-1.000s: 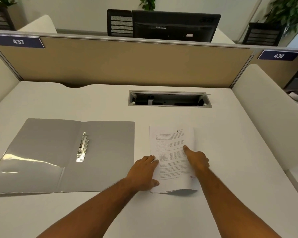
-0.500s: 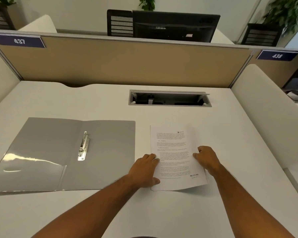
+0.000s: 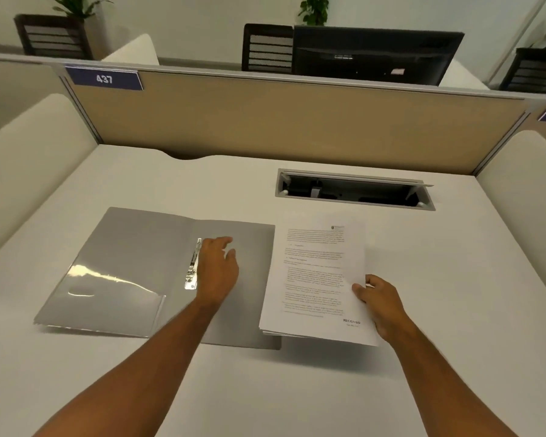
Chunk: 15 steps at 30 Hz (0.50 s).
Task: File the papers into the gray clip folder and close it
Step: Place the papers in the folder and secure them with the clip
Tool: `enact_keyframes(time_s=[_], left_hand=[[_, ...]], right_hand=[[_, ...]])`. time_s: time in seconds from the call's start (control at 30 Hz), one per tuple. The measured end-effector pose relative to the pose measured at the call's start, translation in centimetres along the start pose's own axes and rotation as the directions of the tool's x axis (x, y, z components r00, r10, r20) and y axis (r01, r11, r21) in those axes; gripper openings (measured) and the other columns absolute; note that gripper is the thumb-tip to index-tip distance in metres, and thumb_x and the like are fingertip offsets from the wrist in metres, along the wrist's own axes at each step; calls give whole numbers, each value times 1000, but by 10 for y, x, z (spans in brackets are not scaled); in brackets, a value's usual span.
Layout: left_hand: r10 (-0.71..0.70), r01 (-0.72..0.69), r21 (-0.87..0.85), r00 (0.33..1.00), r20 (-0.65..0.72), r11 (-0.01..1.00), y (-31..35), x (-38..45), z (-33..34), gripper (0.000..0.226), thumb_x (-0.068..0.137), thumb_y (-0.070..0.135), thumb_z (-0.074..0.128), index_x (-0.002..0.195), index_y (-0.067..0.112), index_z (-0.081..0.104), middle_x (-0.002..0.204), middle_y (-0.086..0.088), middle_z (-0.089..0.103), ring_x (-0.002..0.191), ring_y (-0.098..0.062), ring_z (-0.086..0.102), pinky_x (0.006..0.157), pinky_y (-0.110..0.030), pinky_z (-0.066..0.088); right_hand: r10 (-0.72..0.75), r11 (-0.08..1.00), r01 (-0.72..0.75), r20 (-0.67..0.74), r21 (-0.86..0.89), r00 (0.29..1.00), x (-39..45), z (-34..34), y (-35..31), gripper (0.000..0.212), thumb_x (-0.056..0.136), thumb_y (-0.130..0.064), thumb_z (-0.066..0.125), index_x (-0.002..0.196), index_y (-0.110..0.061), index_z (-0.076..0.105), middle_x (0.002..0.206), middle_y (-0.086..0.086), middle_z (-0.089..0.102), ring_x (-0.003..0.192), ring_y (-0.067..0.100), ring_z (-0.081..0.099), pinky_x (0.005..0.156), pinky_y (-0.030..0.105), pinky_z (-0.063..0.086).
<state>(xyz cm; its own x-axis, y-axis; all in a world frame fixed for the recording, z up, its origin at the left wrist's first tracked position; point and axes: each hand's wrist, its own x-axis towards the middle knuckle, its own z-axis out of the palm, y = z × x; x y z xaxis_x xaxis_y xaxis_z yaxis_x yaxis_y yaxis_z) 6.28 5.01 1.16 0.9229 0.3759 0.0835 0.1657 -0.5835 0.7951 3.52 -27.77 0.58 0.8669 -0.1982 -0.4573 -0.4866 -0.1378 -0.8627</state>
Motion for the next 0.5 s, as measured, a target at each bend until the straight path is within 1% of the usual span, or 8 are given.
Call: enact_keyframes(time_s=[0.1,0.17,0.23,0.3,0.37,0.43,0.5], left_hand=[[-173,173,8,985,-30,985,-26,22,-24,29,97,13,56,126,9,61,127,-13,55,111,-27,61,96,-33,49],[-284,284,-27,958,-27,959,-41,34,-36,32,96,13,56,128,5,59,127,-17,56,109,-31,62,96,-38,52],[-364,364,-21,932,3,931,-54,43,-46,38,95,13,54,132,4,56,130,-18,57,112,-32,61,98,-42,51],[-401,402,-12,914,53,915,-63,47,-52,41,94,11,51,134,4,55,133,-17,59,112,-29,60,95,-36,49],[-421,424,-15,902,97,906,-71,52,-58,43,93,9,48,136,6,54,135,-13,59,111,-25,58,89,-29,42],[-404,409,-3,903,148,912,-75,53,-59,45,93,10,46,137,9,53,139,-9,57,121,-24,55,94,-28,39],[-386,392,10,902,193,920,-80,57,-60,44,94,10,45,137,10,54,139,-6,57,126,-24,53,103,-32,39]], right_hand=[[14,998,-17,60,55,998,-4,45,2,10,92,-15,63,99,-21,68,93,-5,77,75,19,75,55,32,59],[18,997,-25,86,77,996,-6,73,3,11,92,-13,63,100,-19,68,95,-3,77,76,18,75,58,31,60],[27,996,-36,105,86,994,-7,98,3,12,93,-12,62,100,-19,67,97,-2,76,79,19,75,63,33,61],[40,997,-47,112,64,993,-7,118,2,11,94,-13,61,101,-19,66,100,-1,75,83,21,74,70,37,62],[49,998,-52,106,26,993,-5,136,0,8,95,-16,61,100,-21,65,102,-1,73,86,22,73,72,37,61],[51,998,-53,98,24,994,-5,145,-2,7,95,-17,60,98,-22,64,103,-2,72,87,22,72,70,35,60],[51,999,-53,94,14,994,-4,154,-4,7,95,-17,60,96,-24,63,103,-2,71,87,21,71,68,33,60]])
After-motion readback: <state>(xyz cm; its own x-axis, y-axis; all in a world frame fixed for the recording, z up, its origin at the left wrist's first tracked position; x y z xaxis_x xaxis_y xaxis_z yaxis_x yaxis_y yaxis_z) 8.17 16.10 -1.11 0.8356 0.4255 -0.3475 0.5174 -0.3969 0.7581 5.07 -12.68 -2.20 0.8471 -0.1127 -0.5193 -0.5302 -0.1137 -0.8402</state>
